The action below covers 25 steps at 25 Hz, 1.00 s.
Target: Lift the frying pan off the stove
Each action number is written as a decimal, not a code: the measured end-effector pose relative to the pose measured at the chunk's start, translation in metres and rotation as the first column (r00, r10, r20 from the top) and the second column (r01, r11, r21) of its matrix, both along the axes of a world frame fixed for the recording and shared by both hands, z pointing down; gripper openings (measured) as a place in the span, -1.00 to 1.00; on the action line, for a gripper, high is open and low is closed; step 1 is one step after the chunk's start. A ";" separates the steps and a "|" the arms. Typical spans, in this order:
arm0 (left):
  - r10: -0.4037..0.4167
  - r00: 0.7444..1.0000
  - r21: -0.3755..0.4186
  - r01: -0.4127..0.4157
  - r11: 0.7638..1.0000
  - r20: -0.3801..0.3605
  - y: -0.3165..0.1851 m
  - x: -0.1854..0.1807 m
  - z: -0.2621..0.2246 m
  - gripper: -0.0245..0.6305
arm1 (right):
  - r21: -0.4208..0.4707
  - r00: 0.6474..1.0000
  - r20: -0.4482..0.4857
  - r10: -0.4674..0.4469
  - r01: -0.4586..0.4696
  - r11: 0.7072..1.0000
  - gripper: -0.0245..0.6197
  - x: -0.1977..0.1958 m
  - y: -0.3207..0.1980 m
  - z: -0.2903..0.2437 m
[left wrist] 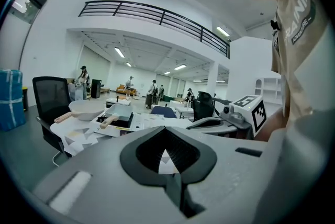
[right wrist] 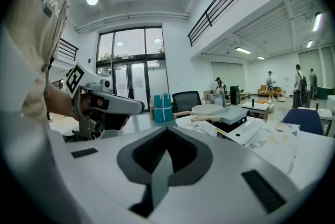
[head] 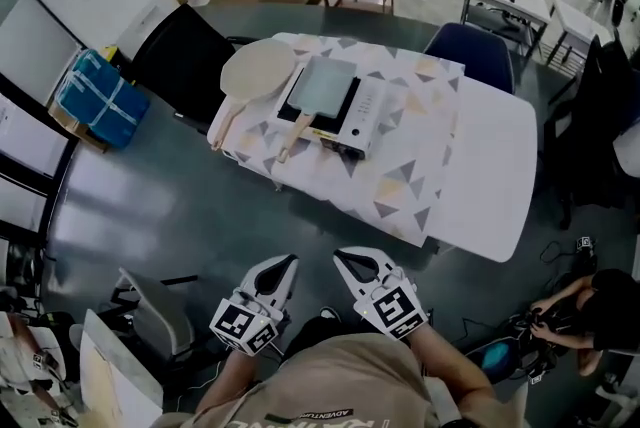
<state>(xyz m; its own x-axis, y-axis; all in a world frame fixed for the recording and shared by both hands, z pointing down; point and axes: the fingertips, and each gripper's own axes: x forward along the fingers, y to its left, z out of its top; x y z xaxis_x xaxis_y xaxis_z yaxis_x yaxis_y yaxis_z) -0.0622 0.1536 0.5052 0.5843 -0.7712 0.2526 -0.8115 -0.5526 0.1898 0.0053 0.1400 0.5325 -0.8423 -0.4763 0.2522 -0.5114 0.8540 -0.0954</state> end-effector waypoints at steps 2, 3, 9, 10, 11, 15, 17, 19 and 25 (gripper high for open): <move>-0.003 1.000 -0.006 0.002 1.000 -0.006 -0.011 -0.009 0.004 -0.95 | -0.002 1.000 -0.013 -0.009 0.009 1.000 -0.92 -0.009 -0.011 0.002; -0.001 1.000 -0.010 0.001 1.000 -0.013 -0.016 -0.014 0.005 -0.95 | -0.003 1.000 -0.019 -0.011 0.011 1.000 -0.92 -0.014 -0.016 0.002; 0.042 0.998 -0.001 -0.042 0.999 -0.040 -0.052 -0.050 -0.002 -0.95 | 0.013 0.997 -0.018 0.068 -0.068 0.998 -0.92 -0.046 -0.056 -0.019; 0.052 0.998 0.007 -0.052 0.999 -0.041 -0.058 -0.058 -0.006 -0.95 | 0.017 0.996 -0.012 0.088 -0.087 0.996 -0.92 -0.053 -0.062 -0.026; 0.063 0.997 0.015 -0.062 0.998 -0.042 -0.065 -0.065 -0.009 -0.95 | 0.025 0.995 -0.007 0.104 -0.104 0.994 -0.92 -0.059 -0.067 -0.033; 0.088 0.995 0.042 -0.086 0.995 -0.043 -0.101 -0.089 -0.013 -0.95 | 0.075 0.988 -0.023 0.151 -0.149 0.986 -0.92 -0.081 -0.089 -0.048; 0.095 0.994 0.054 -0.092 0.994 -0.059 -0.118 -0.100 -0.016 -0.95 | 0.088 0.983 -0.033 0.178 -0.175 0.981 -0.92 -0.089 -0.097 -0.048; 0.116 0.991 0.068 -0.111 0.991 -0.067 -0.132 -0.105 -0.018 -0.95 | 0.093 0.977 -0.043 0.211 -0.206 0.974 -0.92 -0.094 -0.104 -0.045; 0.171 0.983 0.041 -0.168 0.985 -0.066 -0.151 -0.105 -0.008 -0.95 | 0.068 0.964 -0.084 0.254 -0.249 0.966 -0.92 -0.091 -0.117 -0.030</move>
